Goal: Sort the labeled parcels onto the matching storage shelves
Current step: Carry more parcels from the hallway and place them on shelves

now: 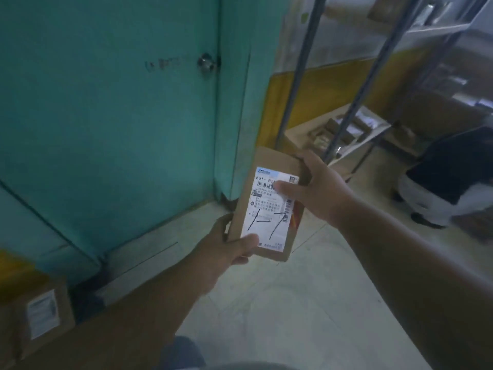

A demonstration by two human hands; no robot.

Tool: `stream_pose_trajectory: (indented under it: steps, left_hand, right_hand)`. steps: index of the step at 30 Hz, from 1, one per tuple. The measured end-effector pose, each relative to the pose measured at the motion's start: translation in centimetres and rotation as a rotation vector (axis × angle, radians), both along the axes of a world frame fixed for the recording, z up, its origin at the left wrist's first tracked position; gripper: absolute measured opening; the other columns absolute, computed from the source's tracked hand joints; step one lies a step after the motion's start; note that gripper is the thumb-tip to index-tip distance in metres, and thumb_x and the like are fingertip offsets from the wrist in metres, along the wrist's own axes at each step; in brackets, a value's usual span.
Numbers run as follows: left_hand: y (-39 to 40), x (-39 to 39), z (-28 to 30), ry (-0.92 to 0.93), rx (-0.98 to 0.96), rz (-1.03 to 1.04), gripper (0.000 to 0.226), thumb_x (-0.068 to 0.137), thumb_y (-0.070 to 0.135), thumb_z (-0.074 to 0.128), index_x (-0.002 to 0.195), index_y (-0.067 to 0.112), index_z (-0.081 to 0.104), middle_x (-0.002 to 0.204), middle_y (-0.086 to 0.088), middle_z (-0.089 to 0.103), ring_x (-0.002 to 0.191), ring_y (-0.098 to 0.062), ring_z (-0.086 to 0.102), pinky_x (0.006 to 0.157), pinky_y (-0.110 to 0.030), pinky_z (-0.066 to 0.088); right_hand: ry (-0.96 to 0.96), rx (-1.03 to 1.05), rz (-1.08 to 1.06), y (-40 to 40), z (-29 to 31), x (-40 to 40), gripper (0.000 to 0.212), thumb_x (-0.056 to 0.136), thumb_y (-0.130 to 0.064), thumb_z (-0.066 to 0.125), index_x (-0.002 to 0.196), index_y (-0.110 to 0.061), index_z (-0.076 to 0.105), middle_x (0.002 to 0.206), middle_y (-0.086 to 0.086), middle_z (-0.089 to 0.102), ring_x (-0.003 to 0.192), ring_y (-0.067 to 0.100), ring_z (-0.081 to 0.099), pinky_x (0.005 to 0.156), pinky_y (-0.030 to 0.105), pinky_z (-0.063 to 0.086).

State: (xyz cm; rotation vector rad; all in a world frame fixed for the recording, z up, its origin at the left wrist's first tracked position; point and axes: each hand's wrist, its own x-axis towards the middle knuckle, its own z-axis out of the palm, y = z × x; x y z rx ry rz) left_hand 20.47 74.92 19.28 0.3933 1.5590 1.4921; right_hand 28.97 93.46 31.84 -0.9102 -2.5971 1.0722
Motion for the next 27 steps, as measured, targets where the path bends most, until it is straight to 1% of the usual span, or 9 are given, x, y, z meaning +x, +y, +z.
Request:
stream_pose_trajectory:
  steps: [2, 6, 8, 10, 13, 15, 17, 22, 27]
  left_hand:
    - [3.7, -0.5, 0.2, 0.075, -0.055, -0.094, 0.073, 0.074, 0.045, 0.083, 0.137, 0.038, 0.047, 0.112, 0.013, 0.074, 0.093, -0.015, 0.074, 0.086, -0.037, 0.061]
    - [11.8, -1.6, -0.2, 0.167, -0.083, -0.241, 0.036, 0.083, 0.055, 0.068, 0.116, 0.047, 0.056, 0.1, 0.024, 0.074, 0.091, -0.013, 0.072, 0.086, -0.036, 0.06]
    - [16.8, -1.9, -0.2, 0.205, -0.102, -0.328, 0.023, 0.088, 0.054, 0.065, 0.109, 0.049, 0.056, 0.097, 0.024, 0.073, 0.09, -0.014, 0.072, 0.085, -0.036, 0.06]
    - [22.2, -1.3, 0.1, 0.244, -0.115, -0.444, 0.032, 0.083, 0.063, 0.063, 0.111, 0.05, 0.055, 0.105, 0.024, 0.071, 0.09, -0.015, 0.072, 0.083, -0.036, 0.06]
    - [30.7, 1.1, 1.0, 0.304, -0.091, -0.689, 0.044, 0.078, 0.07, 0.053, 0.119, 0.057, 0.047, 0.116, 0.026, 0.064, 0.088, -0.013, 0.072, 0.072, -0.025, 0.059]
    - [35.8, 3.1, 1.2, 0.369, -0.07, -0.821, 0.038, 0.09, 0.062, 0.054, 0.125, 0.055, 0.043, 0.112, 0.033, 0.06, 0.085, -0.006, 0.069, 0.062, -0.015, 0.054]
    - [40.9, 5.2, 0.5, 0.418, -0.063, -0.905, 0.037, 0.096, 0.052, 0.056, 0.131, 0.049, 0.044, 0.108, 0.034, 0.061, 0.08, -0.002, 0.067, 0.058, -0.014, 0.052]
    - [52.3, 10.5, -2.7, 0.442, -0.06, -0.932, 0.046, 0.097, 0.045, 0.058, 0.14, 0.043, 0.042, 0.107, 0.026, 0.068, 0.065, -0.004, 0.064, 0.057, -0.021, 0.052]
    - [62.7, 13.7, -3.1, 0.425, -0.092, -0.815, 0.045, 0.097, 0.041, 0.058, 0.14, 0.045, 0.045, 0.108, 0.022, 0.07, 0.06, -0.004, 0.062, 0.061, -0.032, 0.06]
  right_hand:
    - [-0.015, -0.012, -0.019, 3.7, -0.3, 0.4, 0.055, 0.08, -0.038, 0.079, 0.124, -0.036, 0.046, 0.094, -0.015, 0.068, 0.075, -0.001, 0.068, 0.061, 0.019, 0.054]
    - [0.04, -0.075, -0.194, 10.9, -2.7, 1.0, 0.058, 0.076, -0.038, 0.082, 0.124, -0.032, 0.05, 0.1, -0.01, 0.068, 0.076, 0.002, 0.07, 0.062, 0.023, 0.059]
    - [0.064, -0.088, -0.312, 14.7, -3.4, 2.1, 0.054, 0.075, -0.038, 0.084, 0.118, -0.031, 0.051, 0.102, -0.009, 0.066, 0.076, 0.001, 0.067, 0.052, 0.013, 0.052]
    - [0.092, -0.102, -0.456, 18.4, -3.2, 4.1, 0.053, 0.074, -0.035, 0.085, 0.113, -0.029, 0.049, 0.101, -0.009, 0.063, 0.072, -0.001, 0.064, 0.043, 0.007, 0.044]
    - [0.081, -0.083, -0.63, 24.0, -2.4, 8.7, 0.056, 0.072, -0.041, 0.085, 0.113, -0.029, 0.048, 0.098, -0.011, 0.064, 0.07, 0.001, 0.066, 0.042, 0.008, 0.045]
    - [0.066, -0.074, -0.715, 27.5, -2.6, 11.8, 0.059, 0.072, -0.045, 0.084, 0.115, -0.032, 0.047, 0.103, -0.009, 0.064, 0.076, 0.004, 0.068, 0.044, 0.012, 0.049]
    - [0.068, -0.055, -0.779, 31.1, -3.3, 14.7, 0.063, 0.069, -0.049, 0.085, 0.117, -0.038, 0.046, 0.109, -0.008, 0.063, 0.083, 0.006, 0.068, 0.048, 0.016, 0.054]
    - [0.034, -0.094, -0.824, 41.0, -6.3, 21.4, 0.068, 0.069, -0.039, 0.088, 0.119, -0.04, 0.043, 0.098, -0.014, 0.067, 0.081, 0.004, 0.069, 0.062, 0.03, 0.062]
    - [-0.137, 0.009, -0.698, 53.2, -6.7, 24.2, 0.069, 0.068, -0.057, 0.081, 0.12, -0.042, 0.038, 0.095, -0.018, 0.068, 0.08, 0.002, 0.067, 0.066, 0.035, 0.061]
